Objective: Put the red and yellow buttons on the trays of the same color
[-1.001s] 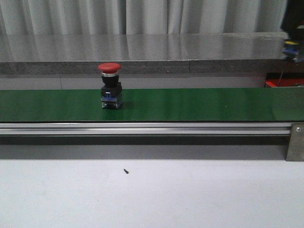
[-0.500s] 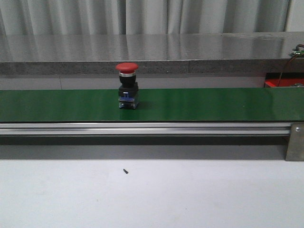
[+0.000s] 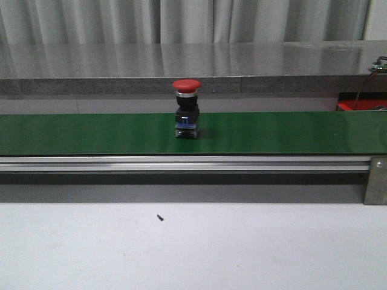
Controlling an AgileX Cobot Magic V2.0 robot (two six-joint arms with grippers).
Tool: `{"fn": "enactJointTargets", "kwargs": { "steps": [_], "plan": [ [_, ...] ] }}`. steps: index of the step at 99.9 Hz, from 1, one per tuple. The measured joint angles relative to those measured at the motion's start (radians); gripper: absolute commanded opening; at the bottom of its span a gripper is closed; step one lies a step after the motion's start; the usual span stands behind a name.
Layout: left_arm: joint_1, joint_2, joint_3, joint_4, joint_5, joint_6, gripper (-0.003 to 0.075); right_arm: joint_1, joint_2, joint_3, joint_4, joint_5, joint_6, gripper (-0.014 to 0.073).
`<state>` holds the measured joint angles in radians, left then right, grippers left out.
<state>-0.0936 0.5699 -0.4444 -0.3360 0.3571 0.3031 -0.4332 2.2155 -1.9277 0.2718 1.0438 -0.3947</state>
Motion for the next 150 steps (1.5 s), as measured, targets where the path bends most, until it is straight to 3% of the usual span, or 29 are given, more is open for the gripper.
{"fn": "enactJointTargets", "kwargs": {
  "steps": [13, 30, 37, 71, 97, 118, 150],
  "plan": [
    [0.0, 0.0, 0.0, 0.0, 0.0, 0.0, -0.002, 0.0, 0.008, -0.004, -0.003, -0.004, 0.0, 0.0235],
    [0.0, 0.0, 0.0, 0.0, 0.0, 0.0, -0.002, 0.0, 0.009, -0.005, -0.008, -0.014, 0.0, 0.0486],
    [0.0, 0.0, 0.0, 0.0, 0.0, 0.0, -0.002, 0.0, 0.009, -0.005, -0.01, -0.016, 0.0, 0.0538],
    [0.0, 0.0, 0.0, 0.0, 0.0, 0.0, -0.002, 0.0, -0.091, -0.005, -0.031, -0.008, 0.0, 0.0533],
    [0.0, 0.0, 0.0, 0.0, 0.0, 0.0, -0.002, 0.027, -0.233, 0.002, 0.015, 0.102, -0.012, 0.0533],
    [-0.002, 0.0, 0.0, 0.0, 0.0, 0.0, -0.002, 0.115, -0.356, 0.111, 0.072, 0.129, -0.052, 0.0533],
    [-0.002, 0.0, 0.0, 0.0, 0.0, 0.0, -0.002, 0.306, -0.487, 0.329, 0.053, 0.114, -0.076, 0.0533]
  ]
}}
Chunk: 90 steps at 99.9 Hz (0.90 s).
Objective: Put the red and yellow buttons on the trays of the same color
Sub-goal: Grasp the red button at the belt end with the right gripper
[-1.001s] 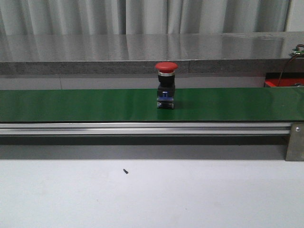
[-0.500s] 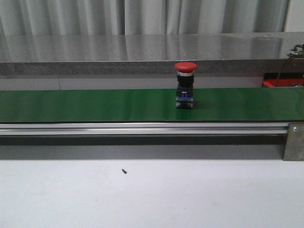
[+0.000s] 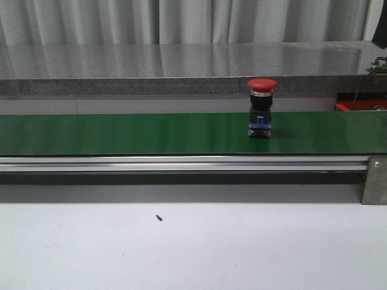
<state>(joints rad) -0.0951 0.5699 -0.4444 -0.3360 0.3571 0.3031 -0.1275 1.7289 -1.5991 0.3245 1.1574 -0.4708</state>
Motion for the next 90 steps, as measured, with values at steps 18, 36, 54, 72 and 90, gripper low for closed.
{"fn": "enactJointTargets", "kwargs": {
  "steps": [18, 36, 54, 72, 90],
  "plan": [
    [0.0, 0.0, 0.0, 0.0, 0.0, 0.0, -0.002, 0.112, -0.004, 0.099, -0.008, -0.031, -0.002, 0.0533],
    [0.0, 0.0, 0.0, 0.0, 0.0, 0.0, -0.002, 0.212, -0.004, 0.147, -0.01, -0.081, -0.002, 0.0533],
    [0.0, 0.0, 0.0, 0.0, 0.0, 0.0, -0.002, 0.276, -0.005, 0.151, -0.012, -0.172, -0.002, 0.0533],
    [0.0, 0.0, 0.0, 0.0, 0.0, 0.0, -0.002, 0.304, -0.005, 0.151, -0.012, -0.243, -0.002, 0.0533],
    [0.0, 0.0, 0.0, 0.0, 0.0, 0.0, -0.002, 0.304, 0.035, 0.151, -0.02, -0.259, -0.002, 0.0445]
  ]
}}
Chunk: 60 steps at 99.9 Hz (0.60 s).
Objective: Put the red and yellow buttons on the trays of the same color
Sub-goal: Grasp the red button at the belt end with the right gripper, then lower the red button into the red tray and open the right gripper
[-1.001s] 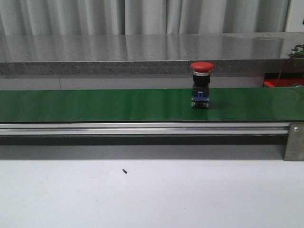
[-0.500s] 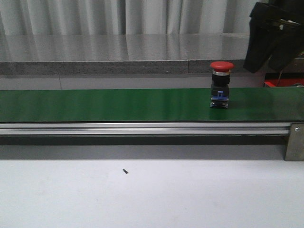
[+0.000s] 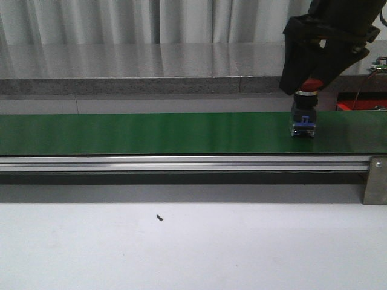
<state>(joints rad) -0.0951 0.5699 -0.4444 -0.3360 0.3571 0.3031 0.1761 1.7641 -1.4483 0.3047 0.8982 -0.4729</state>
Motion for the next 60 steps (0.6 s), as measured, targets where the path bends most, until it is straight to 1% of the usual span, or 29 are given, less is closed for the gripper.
{"fn": "enactJointTargets", "kwargs": {
  "steps": [4, 9, 14, 21, 35, 45, 60],
  "plan": [
    [0.0, 0.0, 0.0, 0.0, 0.0, 0.0, -0.002, 0.0, 0.013, 0.0, -0.002, -0.001, 0.0, 0.0393],
    [0.0, 0.0, 0.0, 0.0, 0.0, 0.0, -0.002, 0.0, 0.024, 0.0, -0.006, -0.001, 0.0, 0.03],
    [0.0, 0.0, 0.0, 0.0, 0.0, 0.0, -0.002, 0.0, 0.031, 0.0, -0.01, -0.001, 0.0, 0.023],
    [0.0, 0.0, 0.0, 0.0, 0.0, 0.0, -0.002, 0.0, 0.031, 0.0, -0.019, 0.011, -0.002, 0.0176],
    [0.0, 0.0, 0.0, 0.0, 0.0, 0.0, -0.002, 0.0, 0.031, -0.013, -0.043, 0.063, -0.002, 0.0171],
    [0.0, 0.0, 0.0, 0.0, 0.0, 0.0, -0.002, -0.01, 0.031, -0.051, -0.049, 0.114, 0.0, 0.0171],
    [0.0, 0.0, 0.0, 0.0, 0.0, 0.0, -0.002, -0.08, 0.031, -0.159, -0.049, 0.153, 0.002, 0.0171]
  ]
}}
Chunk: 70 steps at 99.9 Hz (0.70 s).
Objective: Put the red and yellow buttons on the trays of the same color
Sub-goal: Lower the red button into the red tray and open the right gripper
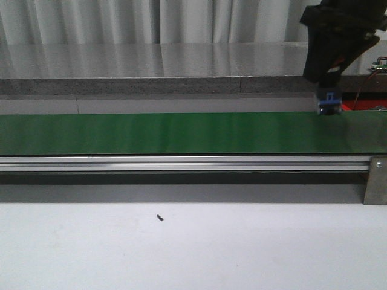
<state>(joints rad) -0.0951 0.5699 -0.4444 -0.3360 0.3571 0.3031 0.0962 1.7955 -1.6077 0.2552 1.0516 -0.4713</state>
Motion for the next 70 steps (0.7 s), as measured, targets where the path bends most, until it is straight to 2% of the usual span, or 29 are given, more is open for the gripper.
{"fn": "enactJointTargets", "kwargs": {
  "steps": [44, 70],
  "plan": [
    [0.0, 0.0, 0.0, 0.0, 0.0, 0.0, -0.002, -0.375, 0.068, -0.26, 0.005, 0.025, 0.001, 0.0171],
    [0.0, 0.0, 0.0, 0.0, 0.0, 0.0, -0.002, -0.472, 0.259, -0.413, 0.007, 0.009, 0.002, 0.0171]
  ]
}}
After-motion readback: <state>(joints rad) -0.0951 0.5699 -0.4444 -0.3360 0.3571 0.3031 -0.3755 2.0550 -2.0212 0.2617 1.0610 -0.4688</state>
